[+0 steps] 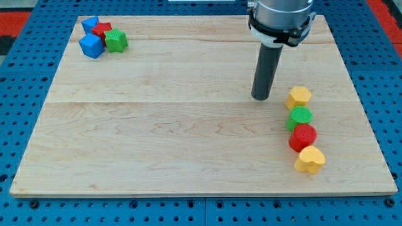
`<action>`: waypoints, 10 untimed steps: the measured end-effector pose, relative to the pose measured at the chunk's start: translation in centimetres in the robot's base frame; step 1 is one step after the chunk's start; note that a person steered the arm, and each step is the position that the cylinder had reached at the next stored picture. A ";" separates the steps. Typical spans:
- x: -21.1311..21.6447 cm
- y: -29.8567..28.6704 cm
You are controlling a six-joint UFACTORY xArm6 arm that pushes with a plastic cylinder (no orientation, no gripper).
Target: Move the yellow hexagon slightly down
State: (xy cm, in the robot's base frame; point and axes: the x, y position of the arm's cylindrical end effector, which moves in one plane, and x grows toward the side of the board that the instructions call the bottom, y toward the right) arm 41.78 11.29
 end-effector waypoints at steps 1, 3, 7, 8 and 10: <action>-2.1 2.8; -2.4 6.4; -1.0 6.7; -0.6 6.7; -0.1 6.7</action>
State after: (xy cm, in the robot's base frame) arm 41.68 18.03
